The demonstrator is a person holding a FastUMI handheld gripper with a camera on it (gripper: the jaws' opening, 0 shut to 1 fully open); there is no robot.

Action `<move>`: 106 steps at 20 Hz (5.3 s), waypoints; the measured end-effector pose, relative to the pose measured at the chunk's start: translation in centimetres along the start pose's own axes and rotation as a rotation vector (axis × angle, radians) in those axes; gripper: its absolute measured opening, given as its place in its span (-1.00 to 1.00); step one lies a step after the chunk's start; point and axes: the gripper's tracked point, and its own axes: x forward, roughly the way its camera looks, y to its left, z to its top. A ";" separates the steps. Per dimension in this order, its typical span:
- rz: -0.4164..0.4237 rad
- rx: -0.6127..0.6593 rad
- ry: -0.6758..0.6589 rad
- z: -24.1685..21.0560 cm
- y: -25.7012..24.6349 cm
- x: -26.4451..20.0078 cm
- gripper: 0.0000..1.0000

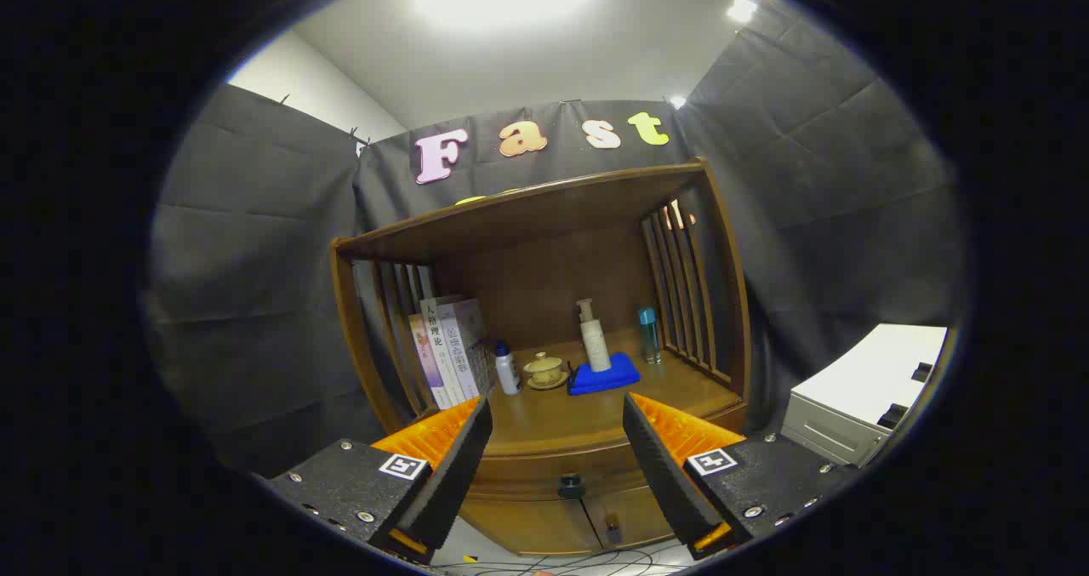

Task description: Pull open the drawer, take out the items inside it, and place them on the countertop above the cabinet.

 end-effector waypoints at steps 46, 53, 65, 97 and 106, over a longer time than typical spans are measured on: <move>-0.020 -0.201 0.291 -27.9 -1.1 12.3 0.04; -0.012 -0.235 0.293 -28.1 -1.2 12.0 -0.41; -0.010 -0.223 0.328 -27.2 -1.8 1.7 -0.47; 0.108 -0.222 0.342 -14.8 0.9 -6.5 0.94; -0.033 -0.132 0.618 -15.9 0.5 2.5 0.93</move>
